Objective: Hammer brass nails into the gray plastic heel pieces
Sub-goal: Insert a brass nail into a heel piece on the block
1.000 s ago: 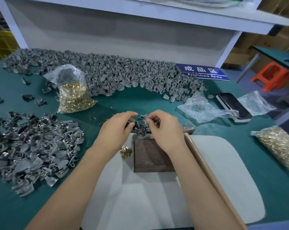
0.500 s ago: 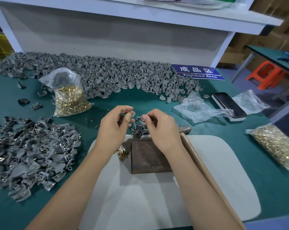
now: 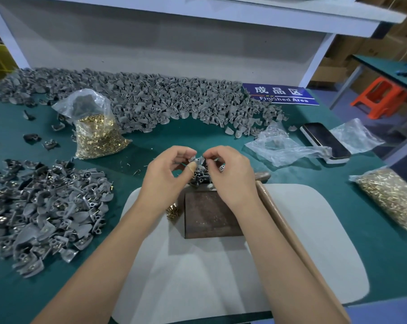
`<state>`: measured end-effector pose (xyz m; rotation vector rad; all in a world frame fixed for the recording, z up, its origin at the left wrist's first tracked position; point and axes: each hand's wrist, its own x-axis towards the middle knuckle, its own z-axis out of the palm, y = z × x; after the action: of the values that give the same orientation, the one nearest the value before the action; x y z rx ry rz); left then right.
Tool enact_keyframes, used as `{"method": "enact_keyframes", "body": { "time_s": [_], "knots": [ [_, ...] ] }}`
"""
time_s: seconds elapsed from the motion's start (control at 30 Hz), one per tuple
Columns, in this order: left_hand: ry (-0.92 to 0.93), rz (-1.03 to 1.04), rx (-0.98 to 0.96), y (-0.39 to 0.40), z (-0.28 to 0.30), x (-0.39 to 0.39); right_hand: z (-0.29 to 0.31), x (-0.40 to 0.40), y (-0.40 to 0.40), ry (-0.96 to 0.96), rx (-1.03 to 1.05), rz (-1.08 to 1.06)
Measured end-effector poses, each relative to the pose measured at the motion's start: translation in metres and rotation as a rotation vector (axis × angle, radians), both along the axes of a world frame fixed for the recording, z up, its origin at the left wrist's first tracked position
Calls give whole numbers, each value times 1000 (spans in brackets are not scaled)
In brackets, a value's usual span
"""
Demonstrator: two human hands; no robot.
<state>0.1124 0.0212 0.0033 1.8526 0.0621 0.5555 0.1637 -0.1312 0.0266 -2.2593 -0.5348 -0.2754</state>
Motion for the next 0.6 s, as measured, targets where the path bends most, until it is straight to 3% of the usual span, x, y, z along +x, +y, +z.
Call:
{"method": "enact_keyframes", "body": {
  "time_s": [0.27, 0.6],
  "knots": [
    [5, -12, -164, 5, 2, 2, 0, 0, 0, -6, 91, 6],
    [-11, -40, -184, 0, -2, 2, 1, -3, -1, -29, 188, 11]
  ]
}}
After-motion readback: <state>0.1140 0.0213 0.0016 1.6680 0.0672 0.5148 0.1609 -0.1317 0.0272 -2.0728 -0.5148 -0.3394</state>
